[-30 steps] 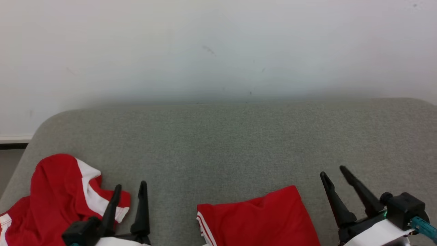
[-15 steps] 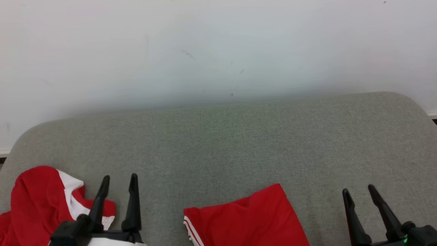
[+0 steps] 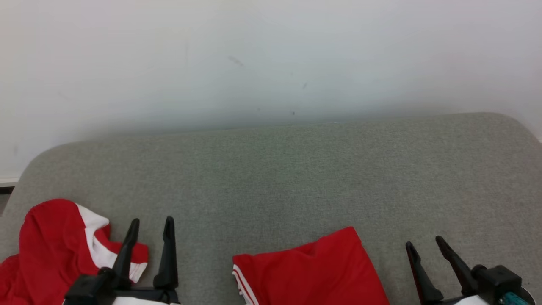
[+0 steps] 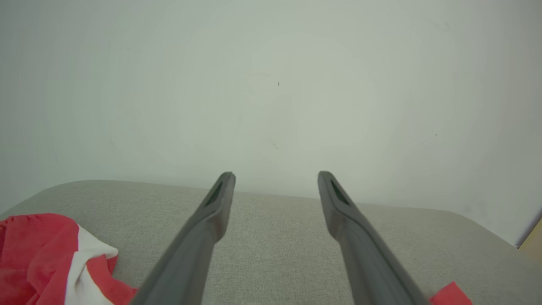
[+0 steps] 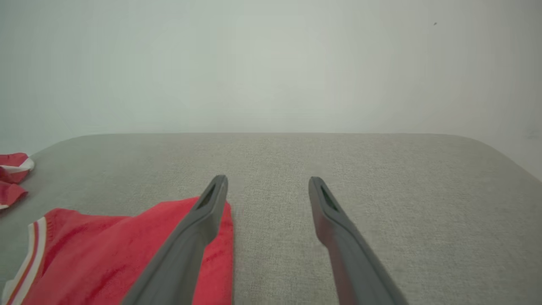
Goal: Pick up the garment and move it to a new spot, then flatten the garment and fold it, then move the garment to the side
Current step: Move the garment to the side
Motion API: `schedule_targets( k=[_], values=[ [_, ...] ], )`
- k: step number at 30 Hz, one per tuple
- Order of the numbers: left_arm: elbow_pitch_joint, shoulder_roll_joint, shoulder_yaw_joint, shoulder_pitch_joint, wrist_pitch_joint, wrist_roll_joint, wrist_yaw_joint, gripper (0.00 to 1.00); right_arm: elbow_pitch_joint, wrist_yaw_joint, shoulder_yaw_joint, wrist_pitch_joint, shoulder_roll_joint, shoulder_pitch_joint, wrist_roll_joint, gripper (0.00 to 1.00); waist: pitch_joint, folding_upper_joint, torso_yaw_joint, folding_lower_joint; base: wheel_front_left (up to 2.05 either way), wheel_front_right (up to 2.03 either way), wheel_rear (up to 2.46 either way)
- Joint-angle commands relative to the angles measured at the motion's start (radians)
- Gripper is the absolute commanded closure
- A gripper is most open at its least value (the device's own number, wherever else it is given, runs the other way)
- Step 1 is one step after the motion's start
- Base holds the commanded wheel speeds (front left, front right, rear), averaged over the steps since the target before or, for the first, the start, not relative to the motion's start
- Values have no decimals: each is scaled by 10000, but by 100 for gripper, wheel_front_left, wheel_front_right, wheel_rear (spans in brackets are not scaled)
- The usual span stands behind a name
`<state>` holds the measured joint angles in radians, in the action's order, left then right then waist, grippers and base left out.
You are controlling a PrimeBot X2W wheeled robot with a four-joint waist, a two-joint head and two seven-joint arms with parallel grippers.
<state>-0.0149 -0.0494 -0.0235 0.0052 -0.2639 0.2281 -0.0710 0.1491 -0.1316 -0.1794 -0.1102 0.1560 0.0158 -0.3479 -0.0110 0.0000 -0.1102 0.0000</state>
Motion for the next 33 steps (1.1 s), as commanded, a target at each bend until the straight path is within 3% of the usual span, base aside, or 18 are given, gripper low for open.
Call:
schedule_targets(
  k=[1,12,18,24,27,28,30,33],
  values=[
    [21,-29,-41,-14,0,-152,-12,0,119,21,-81,91,43,219,-43,0,40,0,128,0,0,0,0],
    [-62,-31,-380,-227,0,-89,33,0,2345,21,-1766,3065,497,1770,-1286,0,221,0,1187,0,0,0,0],
    [-97,-32,-455,-383,0,44,13,0,3211,21,-1832,4263,570,2354,-1923,0,403,0,1598,0,0,0,0],
    [-160,-29,-515,-437,0,127,14,0,4273,21,-2069,6228,440,2334,-2579,0,489,0,1864,0,0,0,0],
    [-157,-30,-511,-451,0,129,12,0,4347,19,-2172,6395,305,2351,-2884,0,528,0,1941,0,0,0,0],
    [-154,-30,-515,-459,0,137,18,0,4304,5,-2257,6403,277,2361,-2998,24,540,0,1955,0,0,0,0],
    [-159,-30,-519,-474,0,152,39,0,4151,-19,-2386,6181,282,2424,-3151,100,550,0,1967,0,0,0,0],
    [-193,-30,-520,-468,0,182,73,0,4002,-9,-2488,5980,505,2593,-3302,100,528,0,1937,0,0,0,0]
  ],
)
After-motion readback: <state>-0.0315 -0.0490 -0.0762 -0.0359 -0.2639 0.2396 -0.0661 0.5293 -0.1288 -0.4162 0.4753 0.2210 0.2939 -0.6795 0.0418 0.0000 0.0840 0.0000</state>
